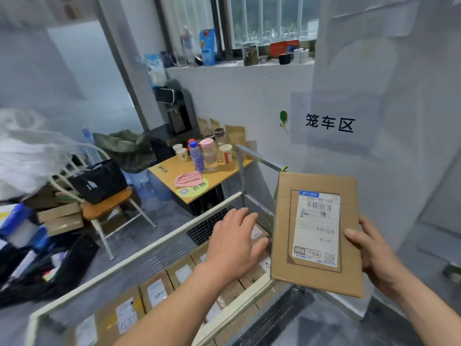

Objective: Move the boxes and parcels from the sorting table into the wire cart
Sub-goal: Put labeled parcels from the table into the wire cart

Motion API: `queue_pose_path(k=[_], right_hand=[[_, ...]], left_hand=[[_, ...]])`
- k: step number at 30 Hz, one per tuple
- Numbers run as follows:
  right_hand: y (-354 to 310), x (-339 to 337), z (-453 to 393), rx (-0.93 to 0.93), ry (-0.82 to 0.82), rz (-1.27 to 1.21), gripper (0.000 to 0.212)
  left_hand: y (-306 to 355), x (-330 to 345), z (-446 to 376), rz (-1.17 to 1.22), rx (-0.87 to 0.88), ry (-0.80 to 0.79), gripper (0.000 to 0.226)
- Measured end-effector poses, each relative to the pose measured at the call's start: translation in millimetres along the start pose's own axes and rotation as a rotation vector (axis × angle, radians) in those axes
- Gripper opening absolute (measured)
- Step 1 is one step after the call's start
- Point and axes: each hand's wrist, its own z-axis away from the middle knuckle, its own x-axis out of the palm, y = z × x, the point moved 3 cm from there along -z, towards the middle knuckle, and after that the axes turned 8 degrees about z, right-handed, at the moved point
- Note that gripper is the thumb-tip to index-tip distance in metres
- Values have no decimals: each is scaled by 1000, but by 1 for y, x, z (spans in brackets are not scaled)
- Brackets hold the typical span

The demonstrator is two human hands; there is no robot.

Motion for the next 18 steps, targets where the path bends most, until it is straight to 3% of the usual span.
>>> queue_pose_path(k=[2,7,12,14,18], right_hand=[[2,22,-4,-10,-54,14,118],[1,83,-5,-33,-170,38,125],[-6,162,9,-33,-271,57,84],[-6,196,17,-24,-292,82,80],[-9,265,31,-19,-319,116,114]], left_hand=[[-20,-8,17,-21,-45,9,64],[-73,-21,60,-29,-178,34,66],[-127,-45,107,-31,-251,70,65],[-150,-58,127,-32,-273,93,63],[-202,-81,168,-17,-313,129,63]])
